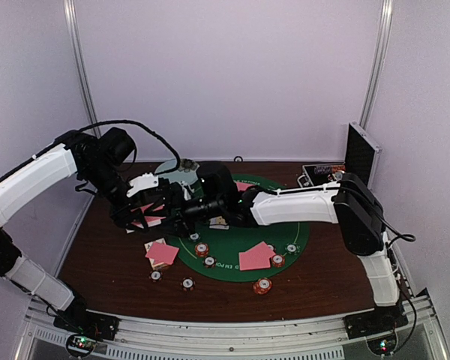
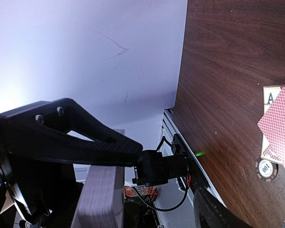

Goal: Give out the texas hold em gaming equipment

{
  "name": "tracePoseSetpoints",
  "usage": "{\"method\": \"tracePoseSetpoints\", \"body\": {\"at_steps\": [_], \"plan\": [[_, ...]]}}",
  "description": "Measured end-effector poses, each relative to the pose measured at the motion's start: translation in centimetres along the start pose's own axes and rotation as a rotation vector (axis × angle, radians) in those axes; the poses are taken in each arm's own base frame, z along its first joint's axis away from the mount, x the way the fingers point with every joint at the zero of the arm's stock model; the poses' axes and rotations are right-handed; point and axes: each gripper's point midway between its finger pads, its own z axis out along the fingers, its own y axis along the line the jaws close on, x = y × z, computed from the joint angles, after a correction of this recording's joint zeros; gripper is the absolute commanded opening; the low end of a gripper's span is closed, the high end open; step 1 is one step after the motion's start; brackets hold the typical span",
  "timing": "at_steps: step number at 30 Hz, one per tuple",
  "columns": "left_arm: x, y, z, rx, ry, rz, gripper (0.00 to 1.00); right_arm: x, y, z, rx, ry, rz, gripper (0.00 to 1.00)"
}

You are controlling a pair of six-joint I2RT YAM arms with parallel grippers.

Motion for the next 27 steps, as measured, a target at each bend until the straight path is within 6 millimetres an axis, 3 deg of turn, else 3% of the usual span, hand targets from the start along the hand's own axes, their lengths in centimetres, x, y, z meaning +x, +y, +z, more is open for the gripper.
{"method": "tracePoseSetpoints", "body": {"at_steps": [8,17,27], "plan": [[0.0,0.0,0.0,0.0,0.0,0.0,0.0,-0.4,-0.2,-1.6,0.02,-0.011,-0.018,0.68],[0.0,0.0,0.0,0.0,-0.001,0.001,0.0,-0.2,0.2,-1.9,0.029,0.001,-0.018,0.68],[0.0,0.0,0.0,-0.001,-0.001,0.001,0.0,-0.4,0.7,-2.2,0.039,0.011,-0.041,0.51]]}}
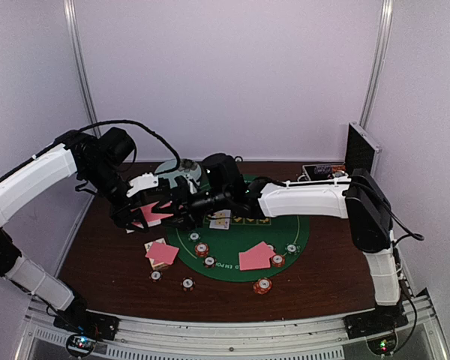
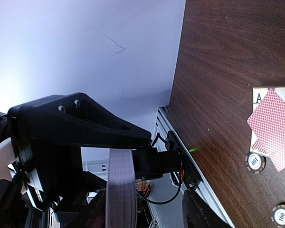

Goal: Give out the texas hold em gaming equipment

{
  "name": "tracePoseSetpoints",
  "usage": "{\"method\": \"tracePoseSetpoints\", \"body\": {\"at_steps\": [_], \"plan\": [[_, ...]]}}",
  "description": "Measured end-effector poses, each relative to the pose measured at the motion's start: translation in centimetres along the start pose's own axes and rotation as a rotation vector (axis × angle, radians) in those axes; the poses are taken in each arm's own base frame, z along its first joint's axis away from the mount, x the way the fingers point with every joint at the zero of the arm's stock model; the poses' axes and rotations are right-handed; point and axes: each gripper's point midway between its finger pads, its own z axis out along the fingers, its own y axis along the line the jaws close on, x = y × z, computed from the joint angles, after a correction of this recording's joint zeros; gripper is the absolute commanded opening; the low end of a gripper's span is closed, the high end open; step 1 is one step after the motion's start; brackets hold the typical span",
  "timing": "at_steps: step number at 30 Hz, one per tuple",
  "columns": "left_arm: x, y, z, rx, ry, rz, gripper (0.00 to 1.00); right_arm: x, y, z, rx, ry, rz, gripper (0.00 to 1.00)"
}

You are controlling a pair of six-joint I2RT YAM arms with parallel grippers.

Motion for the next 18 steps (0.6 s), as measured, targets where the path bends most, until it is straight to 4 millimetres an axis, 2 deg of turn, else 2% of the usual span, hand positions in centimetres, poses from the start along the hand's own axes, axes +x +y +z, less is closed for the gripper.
{"method": "tracePoseSetpoints", "body": {"at_steps": [5,13,18], "plan": [[0.0,0.0,0.0,0.0,0.0,0.0,0.0,-0.4,0.7,-0.9,-0.003,-0.006,-0.005,0.44],[0.0,0.0,0.0,0.0,-0.001,0.0,0.0,-0.5,1.4,-1.8,-0.008,-0.01,-0.008,0.45],[0.0,0.0,0.0,0.0,-0.001,0.0,0.0,-0.2,1.0,-2.0,0.002,-0.004,0.0,0.36]]}}
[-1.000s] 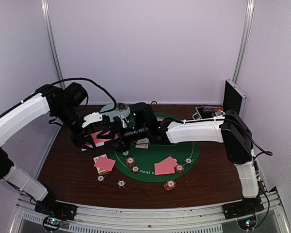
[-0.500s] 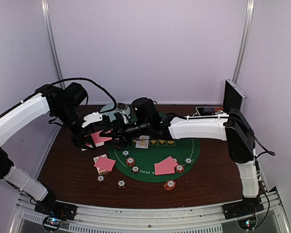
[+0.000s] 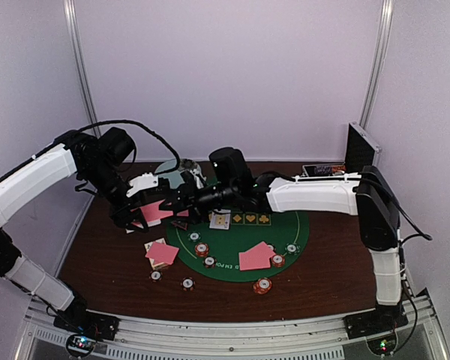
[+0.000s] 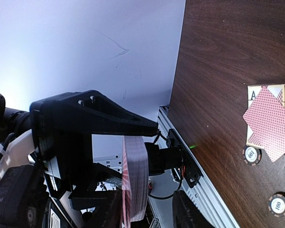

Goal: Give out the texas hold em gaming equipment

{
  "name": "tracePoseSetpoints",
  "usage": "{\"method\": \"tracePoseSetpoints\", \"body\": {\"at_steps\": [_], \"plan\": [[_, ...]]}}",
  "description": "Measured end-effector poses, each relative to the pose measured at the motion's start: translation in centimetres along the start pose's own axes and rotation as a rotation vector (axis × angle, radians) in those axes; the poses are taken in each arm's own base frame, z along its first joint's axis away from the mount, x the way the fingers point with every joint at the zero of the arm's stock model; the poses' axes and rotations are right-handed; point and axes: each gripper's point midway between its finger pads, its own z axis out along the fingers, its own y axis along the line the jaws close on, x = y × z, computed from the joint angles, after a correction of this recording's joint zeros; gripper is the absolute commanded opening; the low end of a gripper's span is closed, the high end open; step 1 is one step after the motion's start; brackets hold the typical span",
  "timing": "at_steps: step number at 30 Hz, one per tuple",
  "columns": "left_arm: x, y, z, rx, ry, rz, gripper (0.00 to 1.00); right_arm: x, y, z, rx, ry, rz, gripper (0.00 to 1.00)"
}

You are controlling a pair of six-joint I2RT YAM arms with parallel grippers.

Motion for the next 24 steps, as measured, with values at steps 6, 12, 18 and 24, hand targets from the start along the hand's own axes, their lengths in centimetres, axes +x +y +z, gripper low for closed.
{"method": "tracePoseSetpoints", "body": {"at_steps": [6,12,18,24], "plan": [[0.0,0.0,0.0,0.0,0.0,0.001,0.0,0.3,0.1,-0.2,0.001,0.009,-0.01,0.19],[0.0,0.0,0.0,0.0,0.001,0.0,0.0,0.5,1.0,-0.6,-0.016,0.016,-0.016,0.07],[0.0,0.0,0.0,-0.001,0.001,0.0,0.0,0.3,1.3,-1.3,-0.018,0.011,-0.016,0.0],[0.0,0.0,0.0,-0.001,0.001,0.001,0.0,-0.1,1.5,-2.7,-0.006,0.005,-0.01,0.0]]}}
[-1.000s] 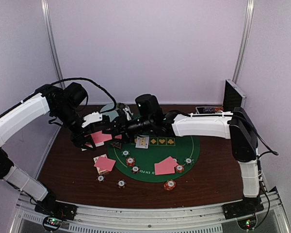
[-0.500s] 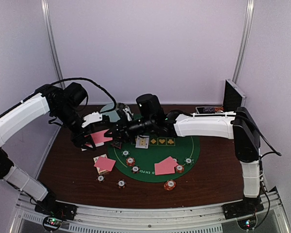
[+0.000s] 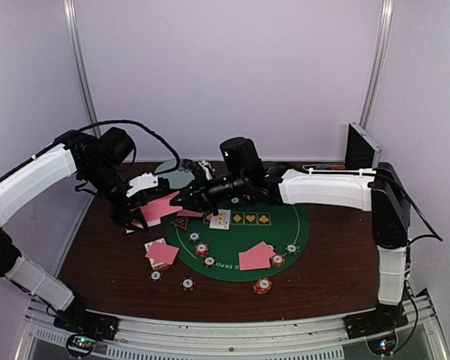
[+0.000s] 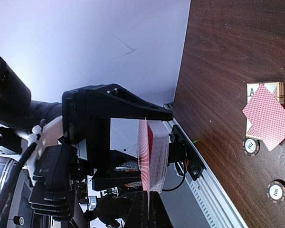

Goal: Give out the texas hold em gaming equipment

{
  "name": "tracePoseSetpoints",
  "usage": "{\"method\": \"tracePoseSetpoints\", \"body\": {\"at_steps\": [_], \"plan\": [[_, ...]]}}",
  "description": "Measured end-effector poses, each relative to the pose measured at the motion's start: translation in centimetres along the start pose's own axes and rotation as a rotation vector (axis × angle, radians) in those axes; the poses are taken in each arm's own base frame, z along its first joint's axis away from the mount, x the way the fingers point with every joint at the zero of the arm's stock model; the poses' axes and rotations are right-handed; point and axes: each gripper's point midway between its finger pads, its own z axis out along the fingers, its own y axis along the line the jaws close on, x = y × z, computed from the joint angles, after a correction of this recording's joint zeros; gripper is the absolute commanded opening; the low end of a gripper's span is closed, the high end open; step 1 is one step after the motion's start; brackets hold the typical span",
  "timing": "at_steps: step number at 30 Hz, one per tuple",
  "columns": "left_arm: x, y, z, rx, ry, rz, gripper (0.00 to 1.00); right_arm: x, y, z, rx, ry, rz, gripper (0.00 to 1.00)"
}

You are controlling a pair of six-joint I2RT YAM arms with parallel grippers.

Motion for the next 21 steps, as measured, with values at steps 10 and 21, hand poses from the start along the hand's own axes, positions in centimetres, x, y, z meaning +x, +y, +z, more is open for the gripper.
{"method": "tracePoseSetpoints", "body": {"at_steps": [10,21], "plan": [[0.1,0.0,0.0,0.0,0.005,0.006,0.0,-2.6,-2.0,-4.2,0.1,-0.047,0.009,0.0],[0.2,0.0,0.0,-0.003,0.008,0.008,0.0,-6.9,-3.0,-12.5,0.521,-0.163,-0.252,0.0]]}}
